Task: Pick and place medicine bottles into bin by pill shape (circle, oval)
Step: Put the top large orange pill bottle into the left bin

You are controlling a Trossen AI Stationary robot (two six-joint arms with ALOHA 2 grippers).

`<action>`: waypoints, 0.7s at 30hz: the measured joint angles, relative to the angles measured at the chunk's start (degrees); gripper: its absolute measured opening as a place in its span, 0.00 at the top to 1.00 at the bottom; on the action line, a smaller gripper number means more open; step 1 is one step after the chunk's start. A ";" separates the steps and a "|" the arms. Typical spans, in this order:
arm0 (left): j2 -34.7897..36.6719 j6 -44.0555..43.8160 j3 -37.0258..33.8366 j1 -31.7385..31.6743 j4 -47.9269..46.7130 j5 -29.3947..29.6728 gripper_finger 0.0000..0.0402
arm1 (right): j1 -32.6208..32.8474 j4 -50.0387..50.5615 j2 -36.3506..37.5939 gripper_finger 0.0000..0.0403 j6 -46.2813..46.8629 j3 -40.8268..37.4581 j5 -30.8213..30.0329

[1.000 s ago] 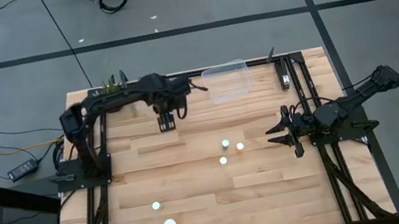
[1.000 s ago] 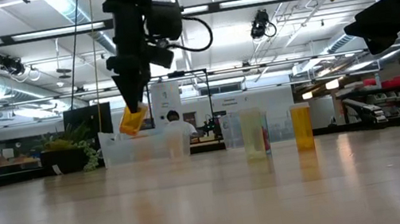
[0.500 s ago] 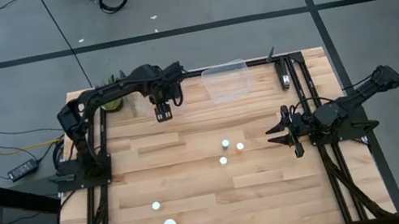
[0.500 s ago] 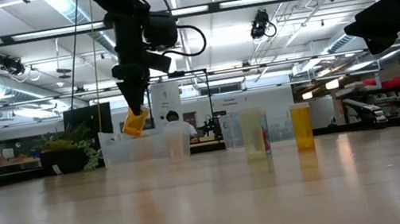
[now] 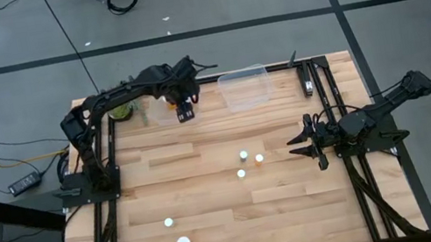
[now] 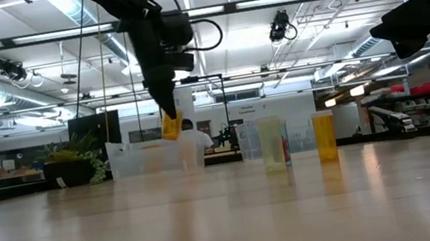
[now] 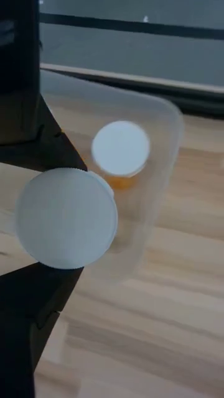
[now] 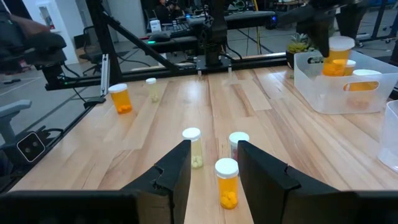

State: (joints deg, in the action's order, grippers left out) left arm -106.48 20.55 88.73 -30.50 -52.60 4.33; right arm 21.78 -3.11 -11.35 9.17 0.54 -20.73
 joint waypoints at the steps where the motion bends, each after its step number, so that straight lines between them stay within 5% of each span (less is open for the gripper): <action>1: -0.02 -0.20 0.00 -0.18 0.58 -0.08 0.45 | 0.00 0.00 0.00 0.66 0.00 0.00 0.00; 12: -0.02 -3.52 -0.35 -3.01 2.60 -6.35 0.46 | -0.02 0.00 0.00 0.66 0.00 0.00 0.00; 21: -0.07 -3.50 -9.47 -3.67 10.26 -8.82 0.42 | 0.00 0.01 -0.02 0.66 0.00 0.00 0.00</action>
State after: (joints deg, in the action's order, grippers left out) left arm -106.54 17.05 79.26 -34.17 -42.35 -4.49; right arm 21.78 -3.10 -11.38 9.17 0.54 -20.73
